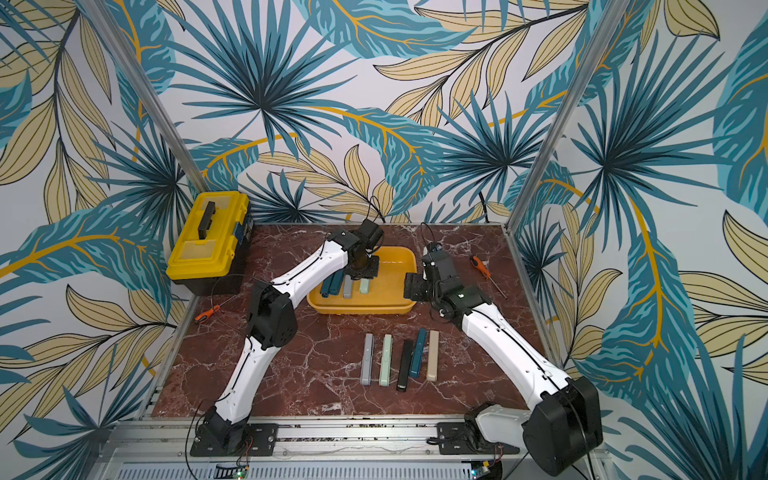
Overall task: Put the pruning pliers into the storage box
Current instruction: Place the pruning pliers in the storage box.
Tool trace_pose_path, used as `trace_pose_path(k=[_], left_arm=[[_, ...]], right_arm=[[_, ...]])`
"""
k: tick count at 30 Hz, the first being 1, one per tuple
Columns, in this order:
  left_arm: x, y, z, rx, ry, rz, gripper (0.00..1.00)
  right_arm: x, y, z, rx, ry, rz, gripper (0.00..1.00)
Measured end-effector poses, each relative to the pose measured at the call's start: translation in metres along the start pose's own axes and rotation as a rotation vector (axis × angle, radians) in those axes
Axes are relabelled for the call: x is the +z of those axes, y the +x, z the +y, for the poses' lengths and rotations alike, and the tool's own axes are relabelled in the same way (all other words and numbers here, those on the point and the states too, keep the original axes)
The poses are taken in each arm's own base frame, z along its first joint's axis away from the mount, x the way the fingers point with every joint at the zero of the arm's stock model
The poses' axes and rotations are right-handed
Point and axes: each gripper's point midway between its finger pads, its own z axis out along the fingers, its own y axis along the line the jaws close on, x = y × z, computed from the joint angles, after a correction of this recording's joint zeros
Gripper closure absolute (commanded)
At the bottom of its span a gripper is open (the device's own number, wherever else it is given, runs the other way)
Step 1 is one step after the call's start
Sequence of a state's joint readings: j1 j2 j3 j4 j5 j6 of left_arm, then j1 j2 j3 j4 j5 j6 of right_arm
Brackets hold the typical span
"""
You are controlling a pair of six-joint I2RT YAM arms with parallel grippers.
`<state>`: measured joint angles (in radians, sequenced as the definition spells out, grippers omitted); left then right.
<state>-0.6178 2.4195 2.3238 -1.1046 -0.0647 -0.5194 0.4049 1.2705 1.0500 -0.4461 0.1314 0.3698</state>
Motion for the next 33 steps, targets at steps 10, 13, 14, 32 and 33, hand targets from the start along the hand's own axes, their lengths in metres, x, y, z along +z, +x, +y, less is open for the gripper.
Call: trace_pose_path(k=[10,13,14,32,33], left_arm=[[0.041,0.011,0.012,0.002,-0.045,0.051,0.75],[0.042,0.009,0.014,-0.001,-0.052,0.045,0.75],[0.042,0.008,0.015,-0.002,-0.054,0.041,0.75],[0.042,0.000,0.030,-0.006,-0.104,0.015,0.72],[0.042,-0.001,0.031,-0.006,-0.110,0.012,0.72]], right_arm=[[0.004,0.003,-0.001,-0.002,0.006,0.013,0.18],[0.004,0.003,-0.001,-0.002,0.005,0.013,0.18],[0.004,0.003,-0.001,-0.002,0.005,0.013,0.18],[0.008,0.005,-0.001,0.000,0.009,0.024,0.18],[0.008,0.005,-0.001,0.000,0.009,0.024,0.18]])
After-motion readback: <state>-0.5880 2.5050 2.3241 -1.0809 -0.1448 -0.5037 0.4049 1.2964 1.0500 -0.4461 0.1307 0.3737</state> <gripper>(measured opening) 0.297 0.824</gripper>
